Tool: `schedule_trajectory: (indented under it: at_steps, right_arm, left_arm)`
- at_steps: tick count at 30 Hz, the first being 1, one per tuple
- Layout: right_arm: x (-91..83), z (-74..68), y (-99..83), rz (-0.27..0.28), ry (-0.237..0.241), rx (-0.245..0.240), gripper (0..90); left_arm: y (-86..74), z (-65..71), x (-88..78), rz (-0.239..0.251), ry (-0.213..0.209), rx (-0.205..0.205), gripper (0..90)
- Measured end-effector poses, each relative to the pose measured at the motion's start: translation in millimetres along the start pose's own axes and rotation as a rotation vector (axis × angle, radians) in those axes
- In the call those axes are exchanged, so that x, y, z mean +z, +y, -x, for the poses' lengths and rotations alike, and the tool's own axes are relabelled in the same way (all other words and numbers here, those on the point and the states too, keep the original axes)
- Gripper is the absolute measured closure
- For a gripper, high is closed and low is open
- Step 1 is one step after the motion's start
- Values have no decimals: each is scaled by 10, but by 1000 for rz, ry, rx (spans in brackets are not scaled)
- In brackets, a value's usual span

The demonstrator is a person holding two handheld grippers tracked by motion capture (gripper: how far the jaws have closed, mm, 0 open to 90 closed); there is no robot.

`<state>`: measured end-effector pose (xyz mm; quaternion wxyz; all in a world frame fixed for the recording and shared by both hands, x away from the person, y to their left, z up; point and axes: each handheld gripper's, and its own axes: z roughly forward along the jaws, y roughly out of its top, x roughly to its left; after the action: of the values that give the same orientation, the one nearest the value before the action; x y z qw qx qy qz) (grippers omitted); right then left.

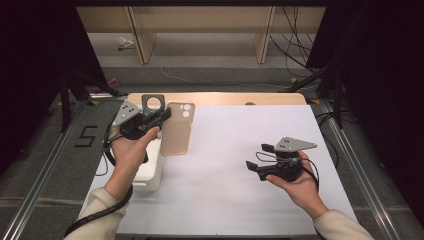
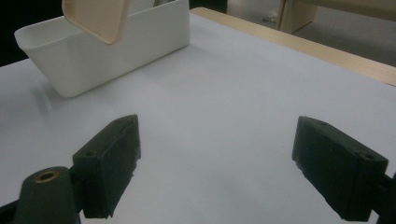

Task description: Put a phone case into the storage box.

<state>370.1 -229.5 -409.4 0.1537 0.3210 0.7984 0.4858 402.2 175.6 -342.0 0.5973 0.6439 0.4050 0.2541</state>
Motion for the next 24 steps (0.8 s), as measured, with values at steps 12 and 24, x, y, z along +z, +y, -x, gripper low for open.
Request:
schedule_trajectory:
  at_steps: [12,24]
  right_arm:
    - [-30,17,-13,9,-5,12,162]
    - [-35,24,-20,13,-8,20,162]
  left_arm:
    - [85,-123,-21,10,23,0,822]
    - [119,-260,-16,11,40,-14,822]
